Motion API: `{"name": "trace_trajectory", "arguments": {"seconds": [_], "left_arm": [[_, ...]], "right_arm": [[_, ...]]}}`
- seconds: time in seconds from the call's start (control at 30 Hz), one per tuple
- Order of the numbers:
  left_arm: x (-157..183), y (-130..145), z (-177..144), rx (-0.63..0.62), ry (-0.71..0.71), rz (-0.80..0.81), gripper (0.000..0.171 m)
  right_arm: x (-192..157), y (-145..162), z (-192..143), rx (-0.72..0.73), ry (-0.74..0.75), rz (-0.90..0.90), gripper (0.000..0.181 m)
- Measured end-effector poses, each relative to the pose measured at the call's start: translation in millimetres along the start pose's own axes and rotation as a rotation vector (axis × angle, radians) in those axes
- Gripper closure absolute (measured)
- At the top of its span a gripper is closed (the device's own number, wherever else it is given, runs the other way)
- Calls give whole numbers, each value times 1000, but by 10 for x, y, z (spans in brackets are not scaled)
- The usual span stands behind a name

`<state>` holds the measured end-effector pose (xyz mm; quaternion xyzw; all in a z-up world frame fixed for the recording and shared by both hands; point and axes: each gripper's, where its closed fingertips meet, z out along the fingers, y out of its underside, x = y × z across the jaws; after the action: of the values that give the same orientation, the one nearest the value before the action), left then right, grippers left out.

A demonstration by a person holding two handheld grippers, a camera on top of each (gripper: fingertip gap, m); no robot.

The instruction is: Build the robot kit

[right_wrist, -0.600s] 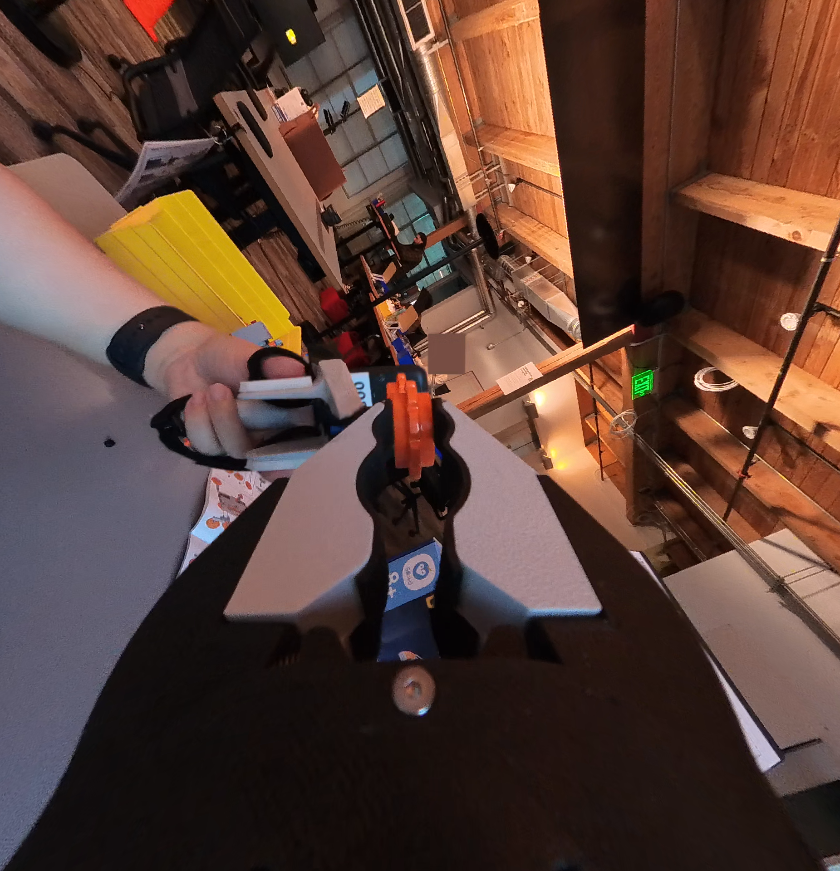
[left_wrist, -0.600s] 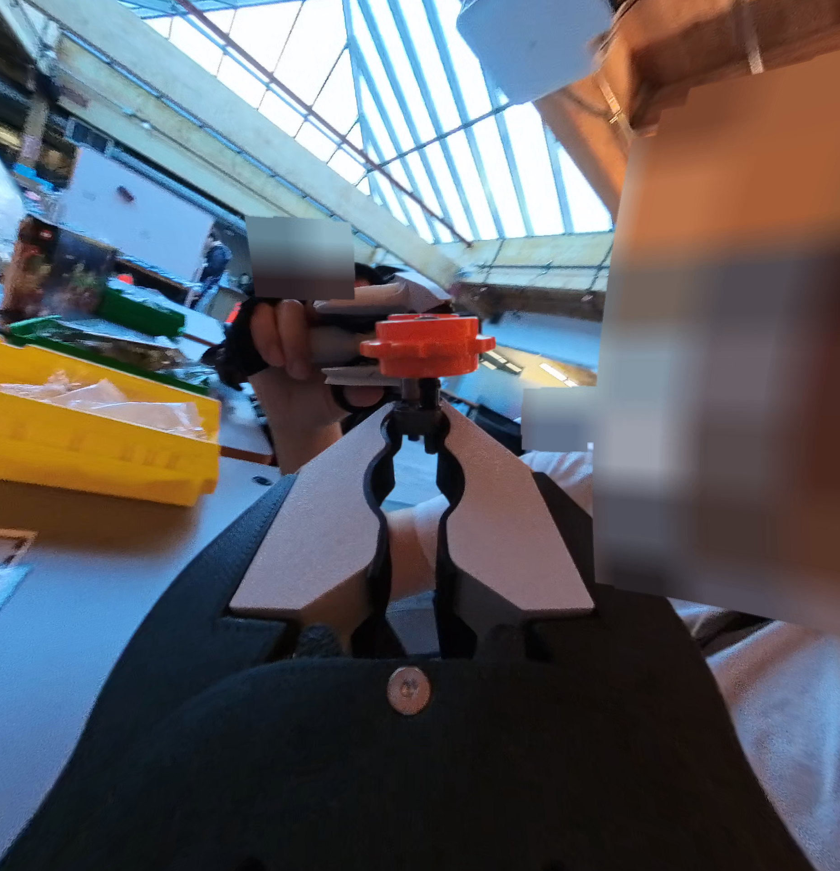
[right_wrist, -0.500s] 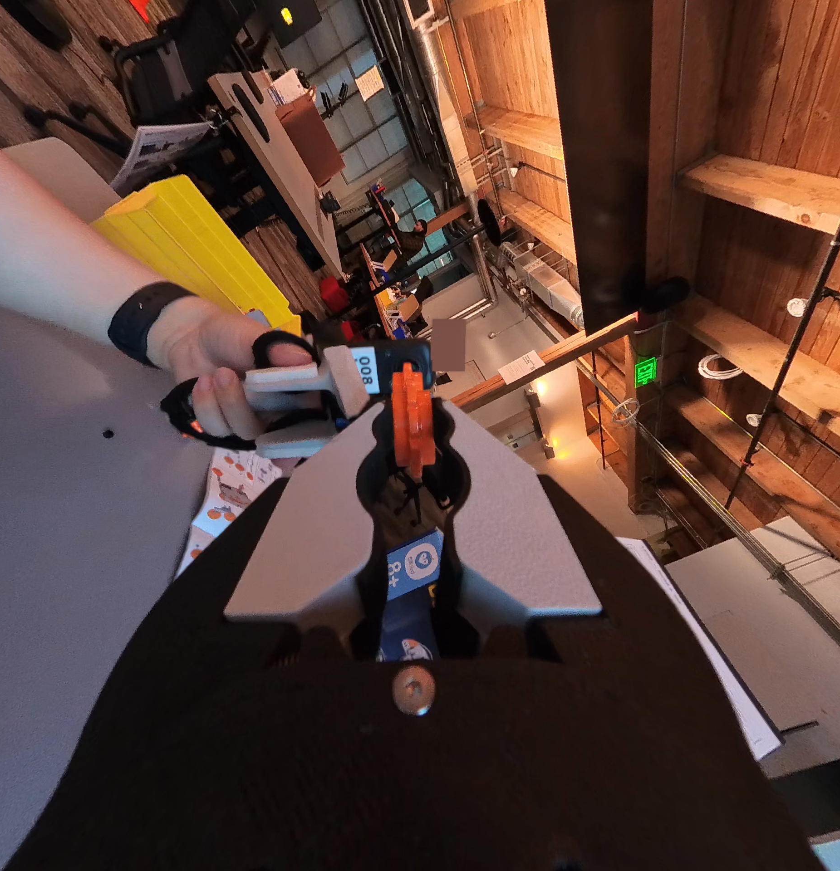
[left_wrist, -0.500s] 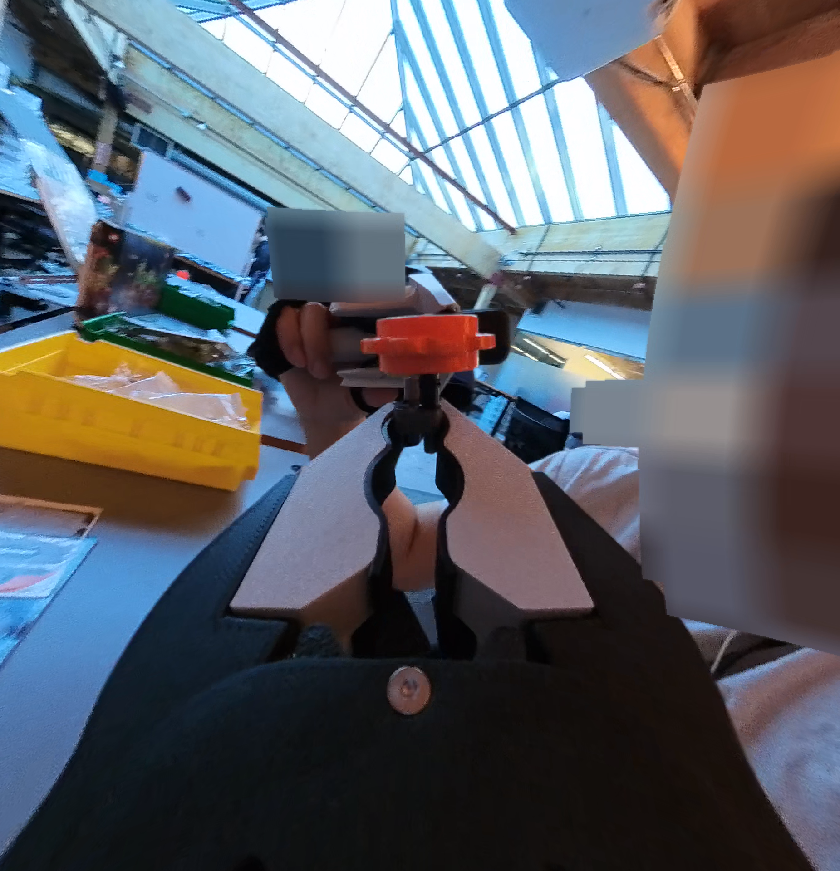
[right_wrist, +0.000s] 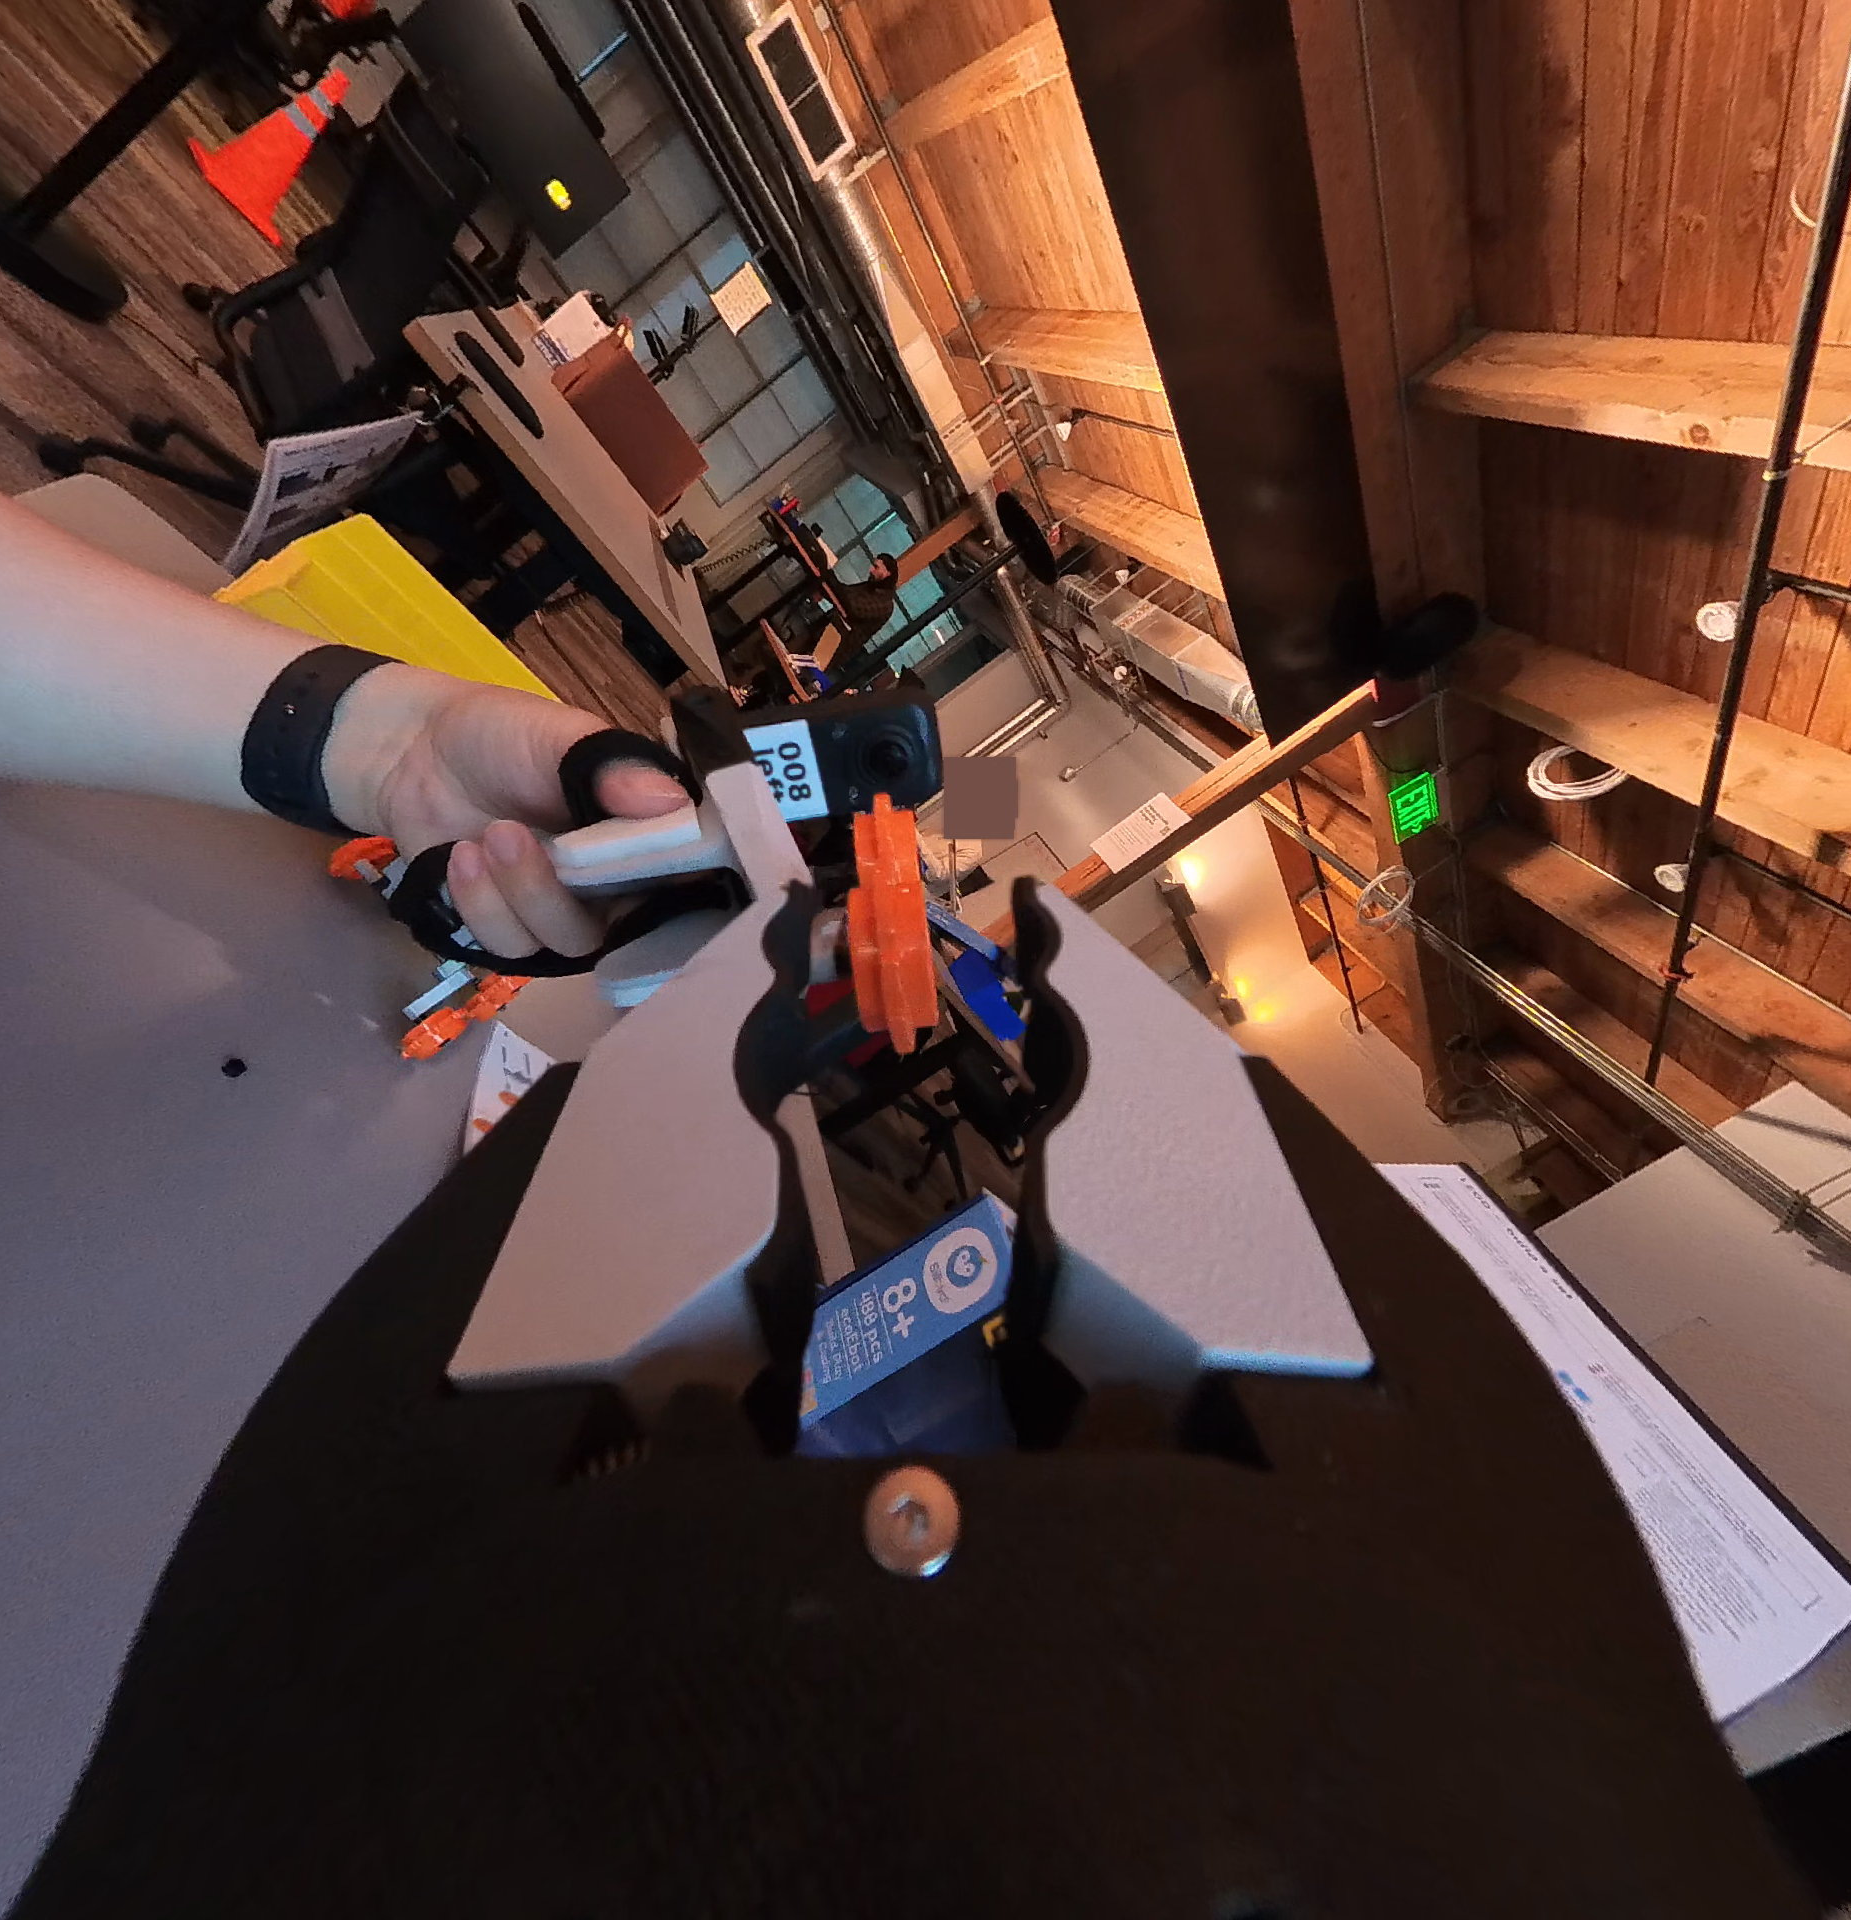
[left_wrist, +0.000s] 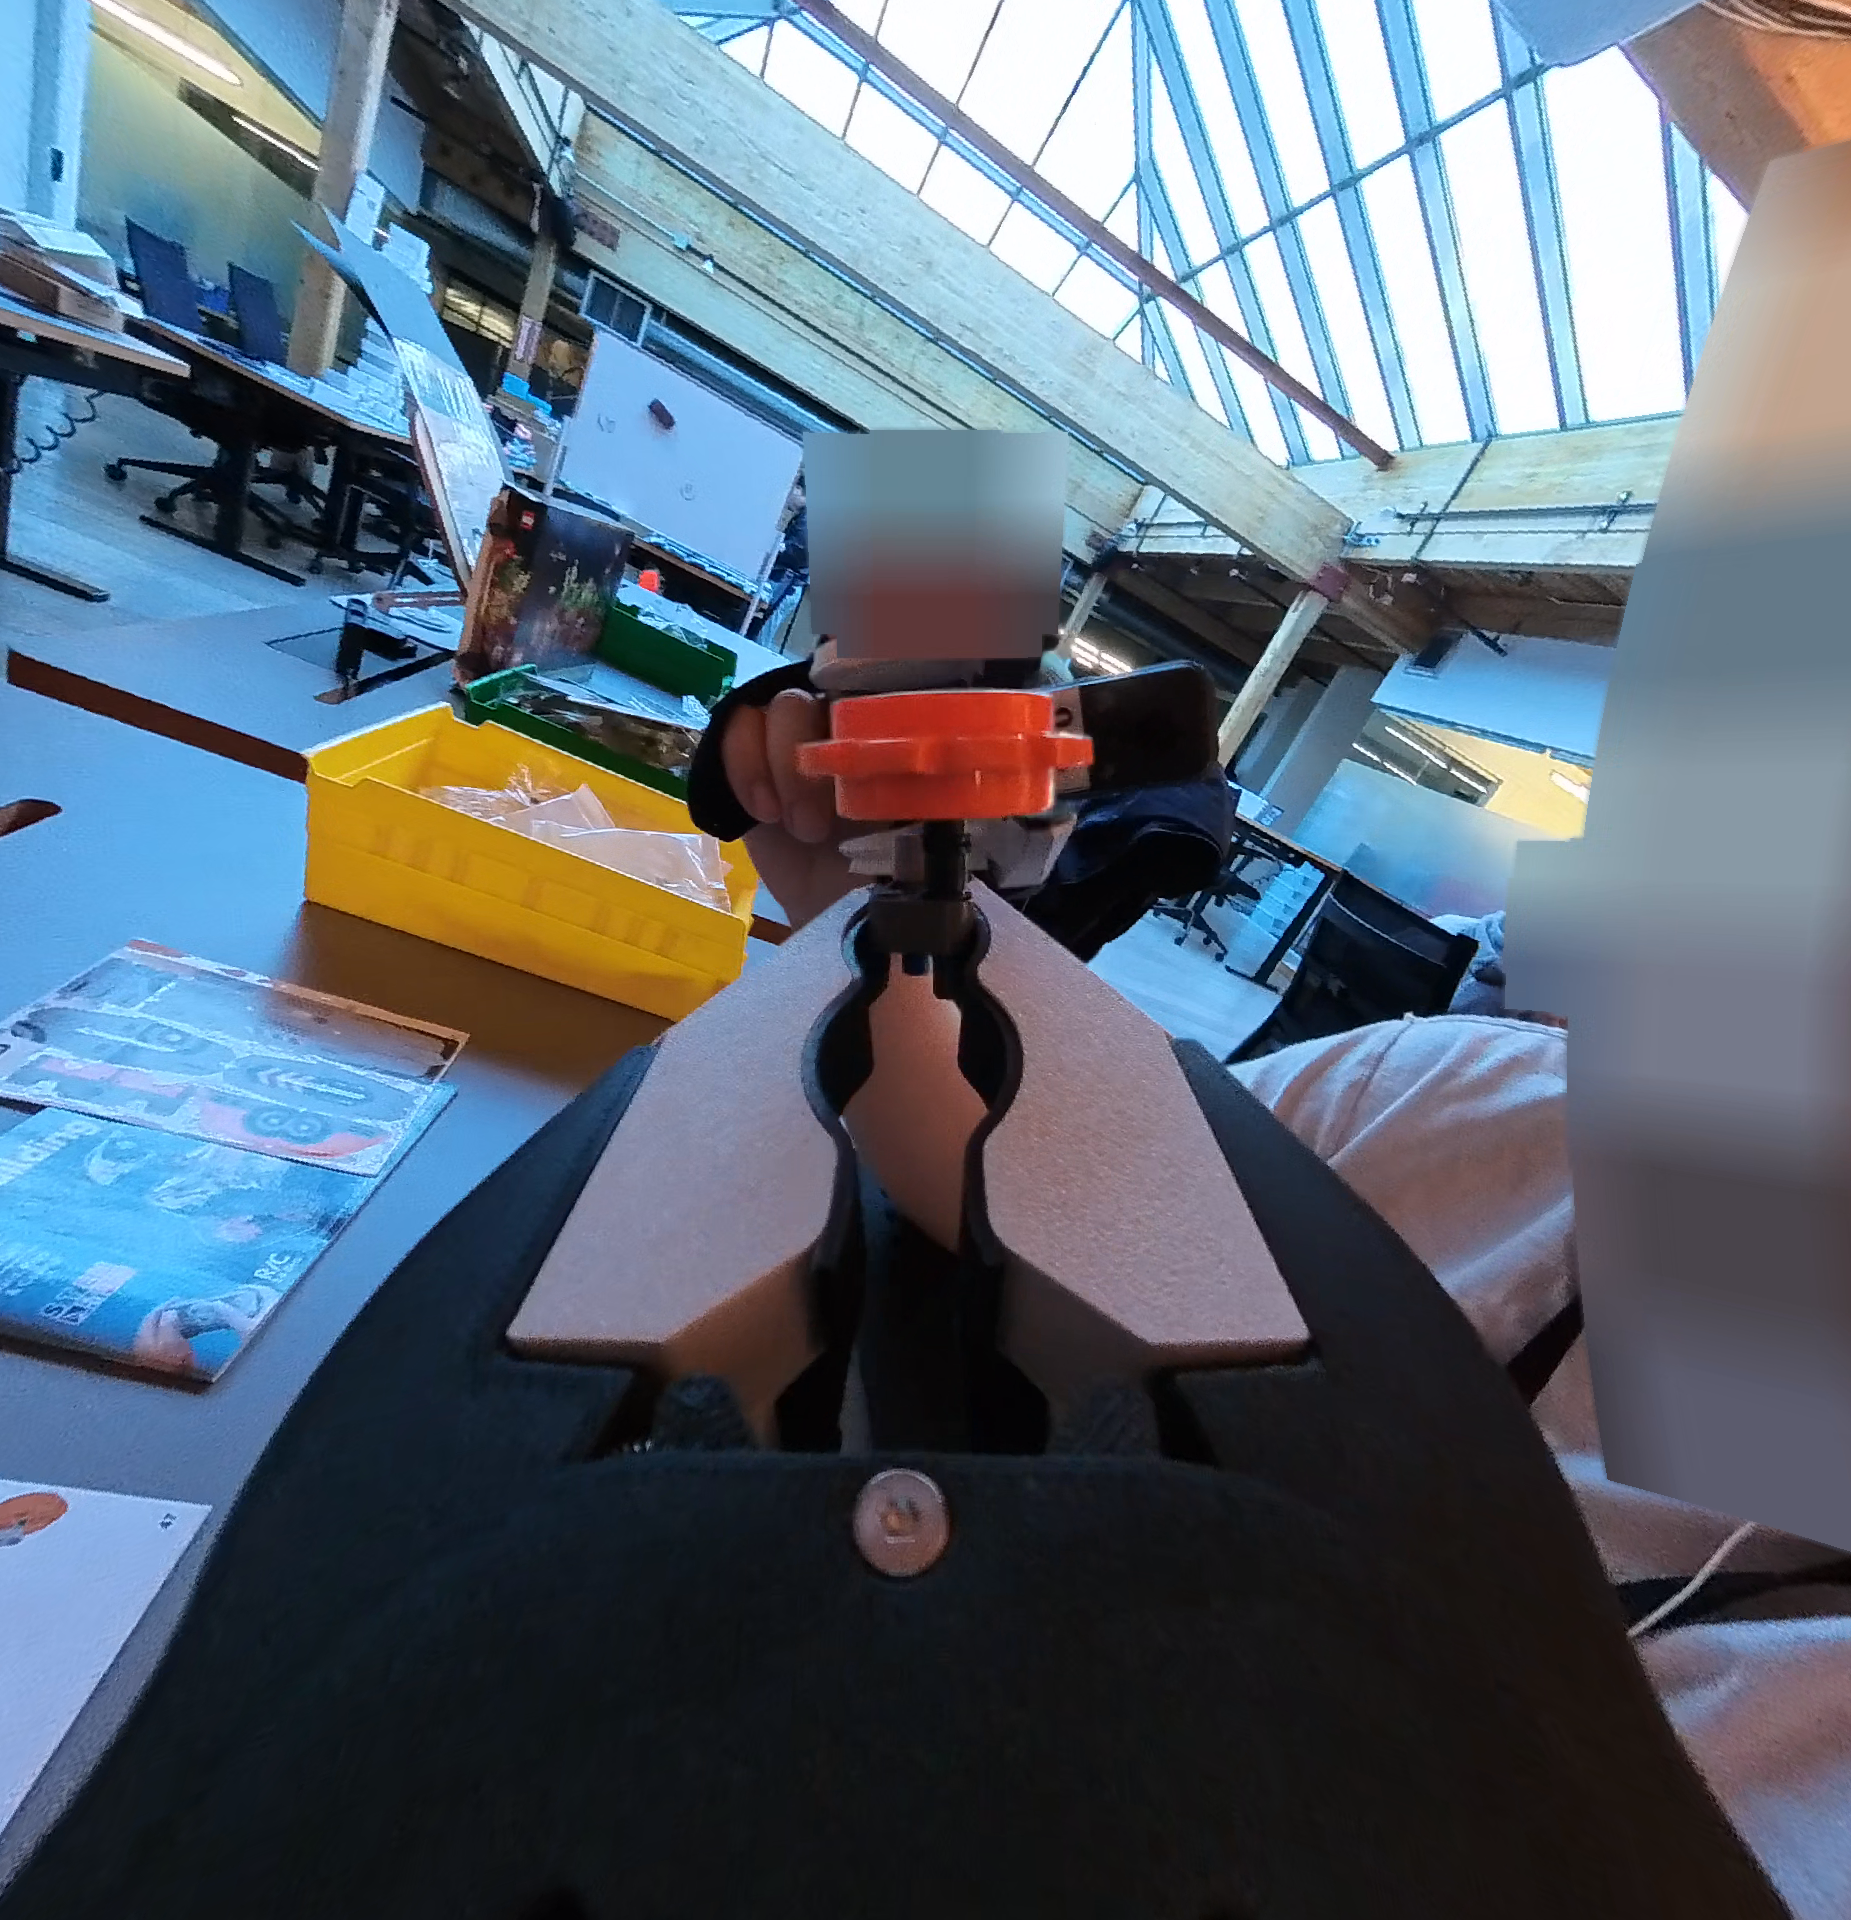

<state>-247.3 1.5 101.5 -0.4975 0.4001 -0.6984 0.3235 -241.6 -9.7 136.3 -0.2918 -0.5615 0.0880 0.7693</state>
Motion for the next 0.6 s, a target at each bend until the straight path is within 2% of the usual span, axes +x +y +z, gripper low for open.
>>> {"name": "trace_trajectory", "arguments": {"seconds": [0.1, 0.2, 0.3, 0.37, 0.43, 0.6], "left_arm": [[-13, -55, -18, 34, -12, -22, 164], [-38, -67, -32, 38, -36, -22, 164], [-56, -69, -38, 41, -45, -30, 164], [-70, -60, -38, 37, -50, -31, 164], [-63, -52, -30, 32, -46, -27, 164], [-59, -14, -32, -12, -76, 31, 164]], "right_arm": [[-5, 100, 41, -73, 9, -16, 130], [-34, 246, 109, -182, 17, -53, 128], [-38, 300, 154, -230, 37, -75, 131], [23, 322, 140, -257, 79, -94, 144], [6, 311, 130, -256, 70, -108, 148], [-14, 304, 118, -282, 63, -144, 148]]}}
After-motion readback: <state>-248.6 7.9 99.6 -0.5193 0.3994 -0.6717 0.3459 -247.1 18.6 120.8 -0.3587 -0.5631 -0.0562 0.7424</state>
